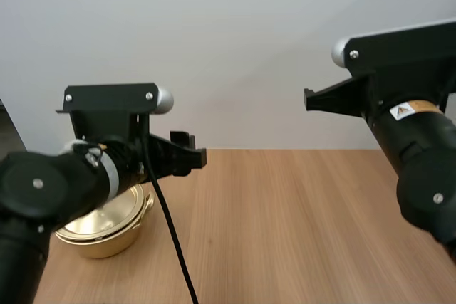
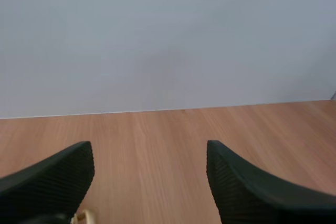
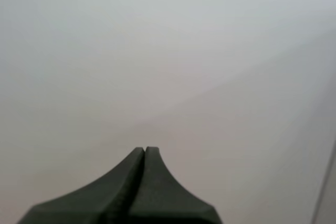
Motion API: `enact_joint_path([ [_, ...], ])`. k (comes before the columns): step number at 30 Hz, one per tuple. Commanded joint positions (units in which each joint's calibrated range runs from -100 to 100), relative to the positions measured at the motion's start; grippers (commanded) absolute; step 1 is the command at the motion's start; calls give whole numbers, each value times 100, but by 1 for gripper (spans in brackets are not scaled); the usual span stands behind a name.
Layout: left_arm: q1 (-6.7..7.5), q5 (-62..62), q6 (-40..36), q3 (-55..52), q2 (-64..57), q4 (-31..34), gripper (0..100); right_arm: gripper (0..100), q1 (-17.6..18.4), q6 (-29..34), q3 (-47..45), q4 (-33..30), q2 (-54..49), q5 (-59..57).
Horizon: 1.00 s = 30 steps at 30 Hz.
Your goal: Open the pot, put the car inside, and close it
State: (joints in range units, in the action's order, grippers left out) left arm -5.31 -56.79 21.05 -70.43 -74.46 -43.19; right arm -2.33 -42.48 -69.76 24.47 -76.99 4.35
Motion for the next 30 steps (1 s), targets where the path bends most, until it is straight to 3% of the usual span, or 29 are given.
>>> enact_joint_path([
  [1,616,3005,-1710,-944,-2554,4037,100,0,-341,2,-1554,59,-331,-1527],
  [4,863,3027,-2618,-1800,-2554,4938,100,0,-454,2,-1554,4,-415,-2872],
  [6,913,3343,-3035,-2275,-2554,5230,100,0,-474,2,-1573,16,-415,-3476],
  [11,913,3666,-3766,-2640,-2554,5309,100,0,-474,2,-2139,47,-415,-3307],
  [17,896,2875,-4116,-2866,-2554,5298,100,0,-457,2,-3024,73,-415,-2349],
  [25,791,2626,-4358,-2957,-2554,5286,100,0,-384,4,-3024,643,-403,-2385],
  [30,793,2903,-4358,-2957,-2554,5286,100,0,-384,4,-3024,643,-403,-2385],
])
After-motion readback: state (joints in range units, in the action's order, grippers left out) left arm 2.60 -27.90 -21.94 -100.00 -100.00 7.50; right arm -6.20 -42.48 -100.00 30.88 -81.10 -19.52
